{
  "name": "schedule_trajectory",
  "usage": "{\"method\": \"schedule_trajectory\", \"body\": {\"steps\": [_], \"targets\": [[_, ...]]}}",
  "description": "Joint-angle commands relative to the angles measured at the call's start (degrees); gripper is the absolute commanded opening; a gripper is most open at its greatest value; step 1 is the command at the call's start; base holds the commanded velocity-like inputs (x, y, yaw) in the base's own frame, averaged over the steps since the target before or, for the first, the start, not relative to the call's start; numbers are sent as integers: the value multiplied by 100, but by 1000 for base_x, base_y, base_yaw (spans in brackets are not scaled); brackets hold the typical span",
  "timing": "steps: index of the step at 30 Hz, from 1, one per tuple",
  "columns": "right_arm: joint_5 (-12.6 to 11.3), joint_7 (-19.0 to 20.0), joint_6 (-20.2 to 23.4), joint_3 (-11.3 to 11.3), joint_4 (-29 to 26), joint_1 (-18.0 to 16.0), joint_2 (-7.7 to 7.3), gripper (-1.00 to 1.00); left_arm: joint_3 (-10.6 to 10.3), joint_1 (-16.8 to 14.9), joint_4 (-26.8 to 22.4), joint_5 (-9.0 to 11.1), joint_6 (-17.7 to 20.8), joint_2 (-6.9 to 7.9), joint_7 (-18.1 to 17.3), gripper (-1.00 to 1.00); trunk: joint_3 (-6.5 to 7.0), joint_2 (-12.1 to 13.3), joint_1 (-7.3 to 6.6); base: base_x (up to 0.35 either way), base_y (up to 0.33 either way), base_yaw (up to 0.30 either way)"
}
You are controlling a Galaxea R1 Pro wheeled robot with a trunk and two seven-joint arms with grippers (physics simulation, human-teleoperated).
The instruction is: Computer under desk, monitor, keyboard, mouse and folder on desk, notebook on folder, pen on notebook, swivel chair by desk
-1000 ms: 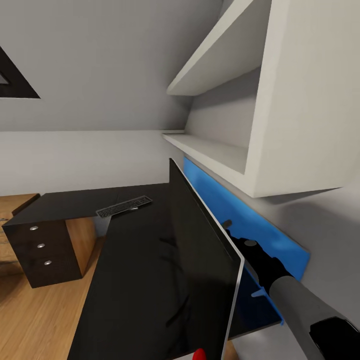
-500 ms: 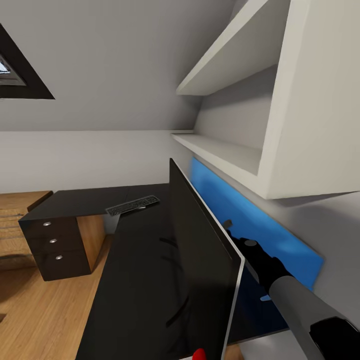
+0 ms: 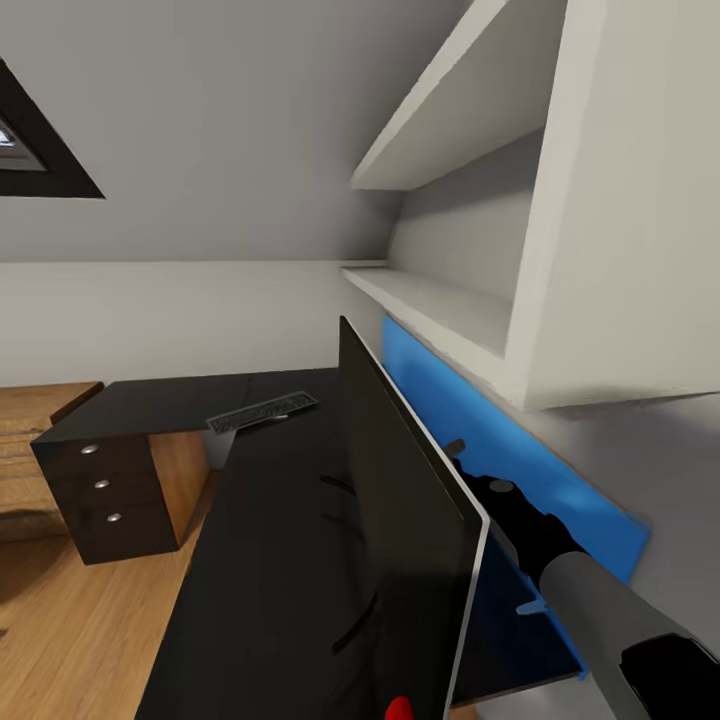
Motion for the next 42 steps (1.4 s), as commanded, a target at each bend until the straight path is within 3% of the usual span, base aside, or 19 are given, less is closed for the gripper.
{"method": "schedule_trajectory", "body": {"steps": [1,42], "targets": [[-99,6,53,2,-22,-5,-5,-100,4,12,-19,38,16,-2,31,100,-5,-6,2,123,-140,3],[-99,-222,58,2,-13,-4,21,-100,14,45,-2,93,-50,-82,28,100,-5,-6,2,16,-31,0]]}}
